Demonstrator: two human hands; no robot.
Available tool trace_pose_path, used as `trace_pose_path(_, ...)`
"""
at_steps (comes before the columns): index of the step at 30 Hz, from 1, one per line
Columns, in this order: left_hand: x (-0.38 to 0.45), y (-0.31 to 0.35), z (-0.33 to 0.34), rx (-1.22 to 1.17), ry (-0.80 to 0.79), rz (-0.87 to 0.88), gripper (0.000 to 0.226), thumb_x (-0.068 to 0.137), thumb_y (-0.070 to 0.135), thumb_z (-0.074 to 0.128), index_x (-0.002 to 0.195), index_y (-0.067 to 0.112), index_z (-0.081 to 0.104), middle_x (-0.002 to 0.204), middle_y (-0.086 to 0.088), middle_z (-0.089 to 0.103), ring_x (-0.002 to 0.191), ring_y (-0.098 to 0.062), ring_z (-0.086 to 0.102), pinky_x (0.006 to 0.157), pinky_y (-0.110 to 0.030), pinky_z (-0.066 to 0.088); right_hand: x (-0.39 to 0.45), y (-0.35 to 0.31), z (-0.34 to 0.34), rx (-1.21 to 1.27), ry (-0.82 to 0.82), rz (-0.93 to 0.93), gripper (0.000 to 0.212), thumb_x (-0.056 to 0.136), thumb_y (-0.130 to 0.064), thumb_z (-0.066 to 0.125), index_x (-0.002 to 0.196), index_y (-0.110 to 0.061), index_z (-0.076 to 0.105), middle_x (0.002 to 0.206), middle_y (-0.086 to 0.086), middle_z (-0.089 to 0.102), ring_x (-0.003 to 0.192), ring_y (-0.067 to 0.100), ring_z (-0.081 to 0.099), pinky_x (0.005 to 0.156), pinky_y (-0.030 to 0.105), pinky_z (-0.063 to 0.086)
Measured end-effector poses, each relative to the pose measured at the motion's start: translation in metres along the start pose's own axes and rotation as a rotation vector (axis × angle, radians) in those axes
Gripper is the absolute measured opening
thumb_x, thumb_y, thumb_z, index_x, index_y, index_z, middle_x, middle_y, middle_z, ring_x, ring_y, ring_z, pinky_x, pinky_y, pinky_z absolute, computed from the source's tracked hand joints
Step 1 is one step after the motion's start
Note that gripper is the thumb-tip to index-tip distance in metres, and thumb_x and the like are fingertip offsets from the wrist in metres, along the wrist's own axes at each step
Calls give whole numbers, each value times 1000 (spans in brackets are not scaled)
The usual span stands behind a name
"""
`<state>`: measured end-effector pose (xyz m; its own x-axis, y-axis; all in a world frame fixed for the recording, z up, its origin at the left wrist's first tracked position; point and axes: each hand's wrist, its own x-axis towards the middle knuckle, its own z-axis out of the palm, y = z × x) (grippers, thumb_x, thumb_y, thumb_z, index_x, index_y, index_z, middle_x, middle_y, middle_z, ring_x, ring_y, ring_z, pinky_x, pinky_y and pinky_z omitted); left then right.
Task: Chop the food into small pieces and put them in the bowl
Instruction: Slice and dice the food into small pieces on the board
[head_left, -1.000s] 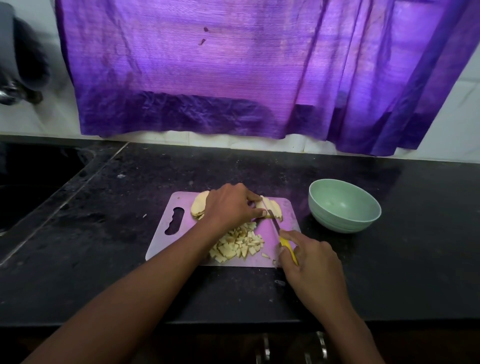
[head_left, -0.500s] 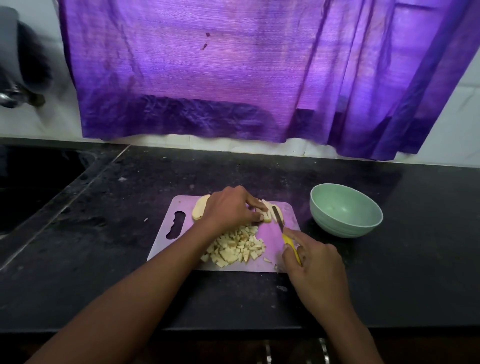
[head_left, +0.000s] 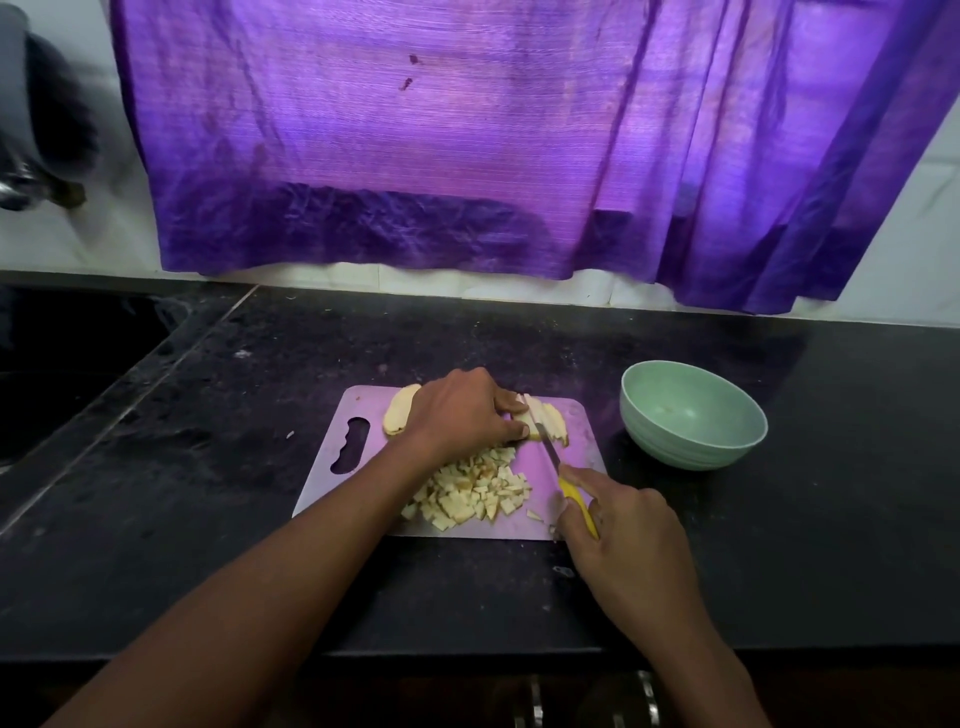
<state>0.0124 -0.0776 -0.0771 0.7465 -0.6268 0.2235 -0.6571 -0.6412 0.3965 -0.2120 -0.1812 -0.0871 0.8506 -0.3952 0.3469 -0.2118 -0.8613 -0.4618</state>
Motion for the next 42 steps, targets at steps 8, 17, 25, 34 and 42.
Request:
trace_pose_path(8,-2,0,-2,6,7,22,41,87,59,78,123,40,78,122,22,75,93,-8,70,76,-30,60,-5,1,-3,13,19,-16,43,99,-45,54,140,-35,61,90,-3,74,80,16,64,71,40,57)
trace_pose_path(17,-2,-3,-6,-11,40,7,45,86,60,80,124,37,79,114,17,79,73,-3,62,65,-27,55,35,-3,11,-57,16,1,53,98,-49,41,149,-38,50,93,8,72,81,26,60,67,36,45)
trace_pose_path(25,0,-4,-4,9,65,13,45,86,62,79,124,38,79,108,15,80,64,-3,56,56,-23,43,51,-19,11,-194,-48,-18,43,105,-39,45,147,-39,50,101,5,68,74,17,38,65,31,30)
trace_pose_path(34,-1,-3,-4,7,58,13,45,86,61,80,125,39,79,112,15,80,71,-4,61,58,-23,45,51,-20,10,-158,-70,-7,44,106,-39,44,149,-38,49,105,6,68,78,18,44,67,31,33)
trace_pose_path(42,-4,0,-7,6,47,9,39,87,59,79,120,39,81,109,16,80,81,-9,68,68,-27,57,63,-9,12,-127,-133,-18,41,103,-44,47,143,-38,53,117,6,68,103,29,62,79,39,48)
